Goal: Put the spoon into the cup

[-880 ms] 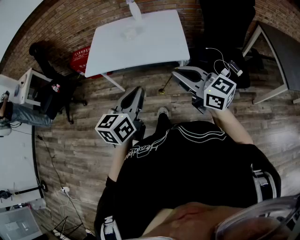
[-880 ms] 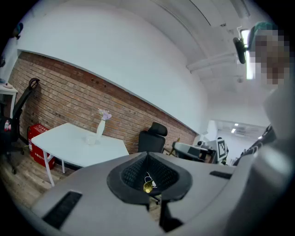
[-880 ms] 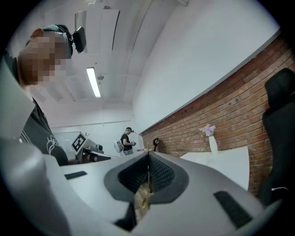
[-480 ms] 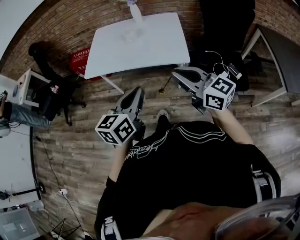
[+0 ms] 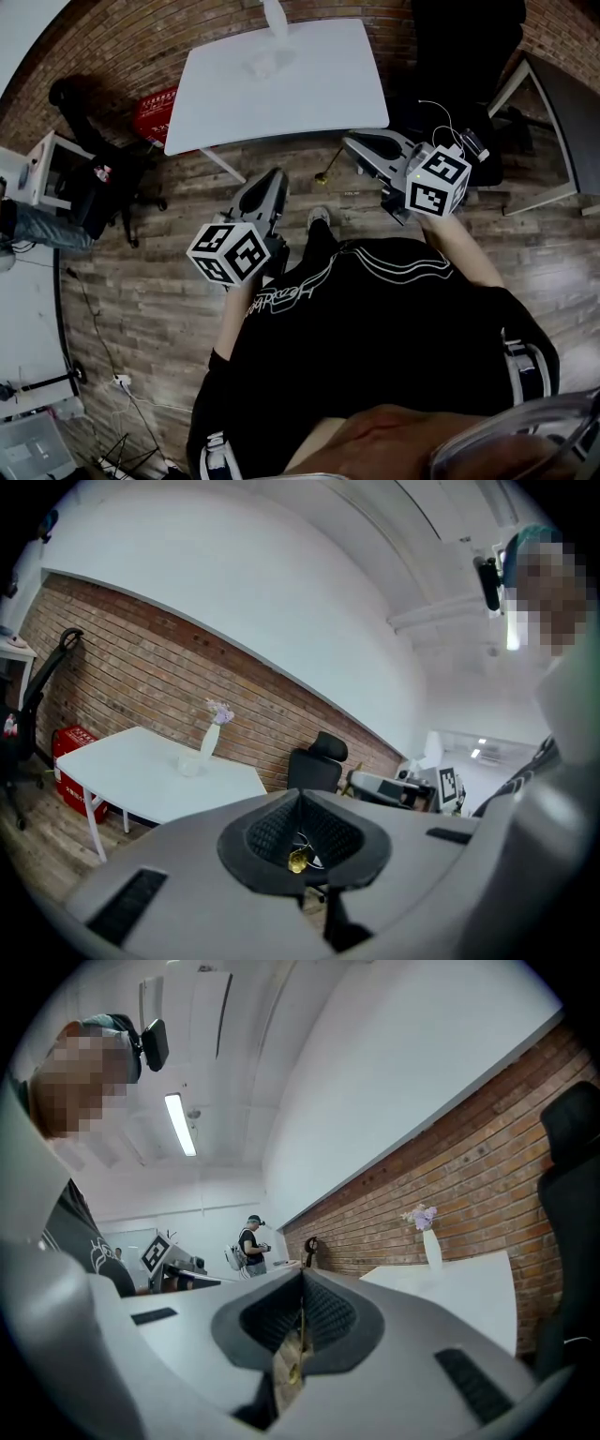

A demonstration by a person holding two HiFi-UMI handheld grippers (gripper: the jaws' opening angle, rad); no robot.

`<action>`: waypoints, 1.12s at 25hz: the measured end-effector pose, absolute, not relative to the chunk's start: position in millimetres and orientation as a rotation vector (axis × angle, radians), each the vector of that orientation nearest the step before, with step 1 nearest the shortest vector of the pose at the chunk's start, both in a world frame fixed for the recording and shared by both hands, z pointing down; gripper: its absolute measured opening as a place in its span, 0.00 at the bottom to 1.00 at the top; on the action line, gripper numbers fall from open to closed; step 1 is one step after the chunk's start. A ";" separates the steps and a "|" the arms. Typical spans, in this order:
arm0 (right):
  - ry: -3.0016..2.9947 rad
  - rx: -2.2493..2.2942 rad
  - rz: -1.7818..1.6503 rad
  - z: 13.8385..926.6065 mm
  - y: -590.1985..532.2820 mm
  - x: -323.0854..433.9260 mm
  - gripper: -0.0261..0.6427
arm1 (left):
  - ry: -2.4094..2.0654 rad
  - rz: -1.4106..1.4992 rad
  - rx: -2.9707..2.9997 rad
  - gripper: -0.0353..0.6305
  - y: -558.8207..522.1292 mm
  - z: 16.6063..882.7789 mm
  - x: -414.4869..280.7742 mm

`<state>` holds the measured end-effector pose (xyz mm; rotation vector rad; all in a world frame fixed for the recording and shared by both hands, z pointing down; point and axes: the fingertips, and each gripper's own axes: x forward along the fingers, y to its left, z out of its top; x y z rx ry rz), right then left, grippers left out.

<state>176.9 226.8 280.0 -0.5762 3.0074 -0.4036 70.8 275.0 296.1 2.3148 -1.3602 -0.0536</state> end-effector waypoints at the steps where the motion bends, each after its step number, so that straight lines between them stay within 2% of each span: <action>1: 3.003 -0.575 -0.416 278.9 220.5 173.3 0.04 | -1.358 -0.063 2.313 0.07 269.0 294.9 67.2; 28: 2.923 -0.824 -0.562 293.2 -99.1 24.2 0.04 | -1.172 -0.003 2.290 0.07 -60.2 321.9 -99.6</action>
